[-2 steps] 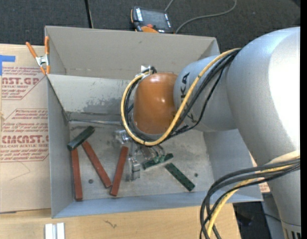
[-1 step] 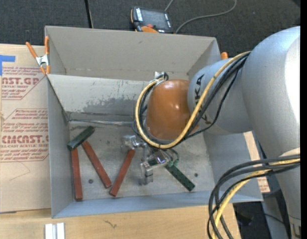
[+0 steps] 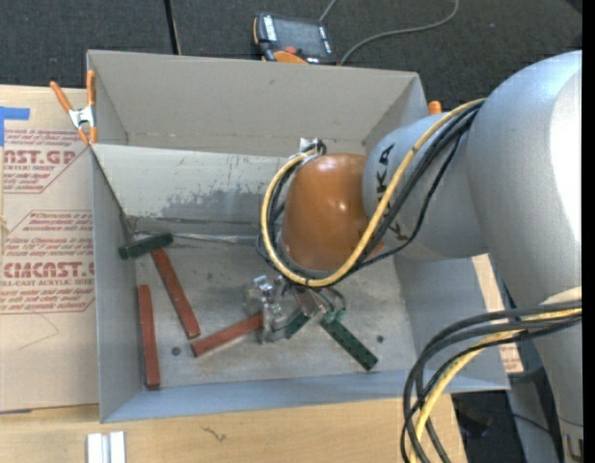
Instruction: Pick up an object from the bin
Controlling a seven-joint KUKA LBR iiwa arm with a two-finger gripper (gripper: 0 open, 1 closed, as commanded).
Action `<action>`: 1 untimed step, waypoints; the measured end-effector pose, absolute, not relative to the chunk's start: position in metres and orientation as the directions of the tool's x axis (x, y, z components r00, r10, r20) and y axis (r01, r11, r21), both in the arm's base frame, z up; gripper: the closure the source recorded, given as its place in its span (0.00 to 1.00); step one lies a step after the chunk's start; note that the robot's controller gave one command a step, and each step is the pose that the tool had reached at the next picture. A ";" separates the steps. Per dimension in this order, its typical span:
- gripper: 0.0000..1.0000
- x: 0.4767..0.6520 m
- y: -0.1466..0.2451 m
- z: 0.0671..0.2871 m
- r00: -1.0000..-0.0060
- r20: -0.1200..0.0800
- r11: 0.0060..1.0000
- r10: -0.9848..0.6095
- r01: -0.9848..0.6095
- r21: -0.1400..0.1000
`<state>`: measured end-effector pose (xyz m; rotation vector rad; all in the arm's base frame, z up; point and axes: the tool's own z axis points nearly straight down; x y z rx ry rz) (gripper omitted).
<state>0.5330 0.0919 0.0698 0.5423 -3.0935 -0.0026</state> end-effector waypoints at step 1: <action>1.00 0.550 0.104 0.210 -0.878 -0.011 0.879 -0.478 -0.478 -0.003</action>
Offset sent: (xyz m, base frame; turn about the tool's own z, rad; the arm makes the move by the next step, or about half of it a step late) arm 0.0146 0.0105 0.1358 -0.1500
